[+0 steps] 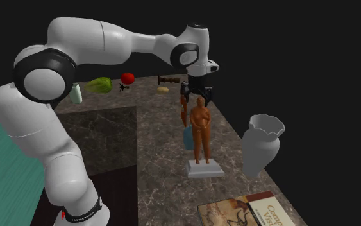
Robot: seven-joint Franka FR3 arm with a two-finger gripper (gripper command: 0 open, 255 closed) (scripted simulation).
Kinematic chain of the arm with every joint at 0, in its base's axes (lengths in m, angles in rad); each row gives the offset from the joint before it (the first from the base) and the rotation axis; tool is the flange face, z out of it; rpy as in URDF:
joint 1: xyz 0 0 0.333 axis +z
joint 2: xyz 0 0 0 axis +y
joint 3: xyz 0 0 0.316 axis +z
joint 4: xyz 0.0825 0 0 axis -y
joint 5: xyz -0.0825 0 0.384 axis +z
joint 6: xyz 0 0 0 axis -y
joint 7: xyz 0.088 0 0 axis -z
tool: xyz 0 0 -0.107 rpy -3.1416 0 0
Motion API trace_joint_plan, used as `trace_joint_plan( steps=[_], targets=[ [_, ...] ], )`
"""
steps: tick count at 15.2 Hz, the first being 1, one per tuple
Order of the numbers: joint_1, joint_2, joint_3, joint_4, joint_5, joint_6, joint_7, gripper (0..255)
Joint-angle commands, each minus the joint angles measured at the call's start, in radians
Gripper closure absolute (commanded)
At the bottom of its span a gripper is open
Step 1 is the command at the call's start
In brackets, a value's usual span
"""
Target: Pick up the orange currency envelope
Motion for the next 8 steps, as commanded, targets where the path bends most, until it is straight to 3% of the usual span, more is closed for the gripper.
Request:
trace_joint_plan(
  steps=[1,8],
  targets=[
    [0.017,0.069,0.015,0.042,-0.006,-0.076,-0.037,0],
    [0.085,0.269,0.083,0.245,-0.042,-0.099,-0.153,0]
  ],
)
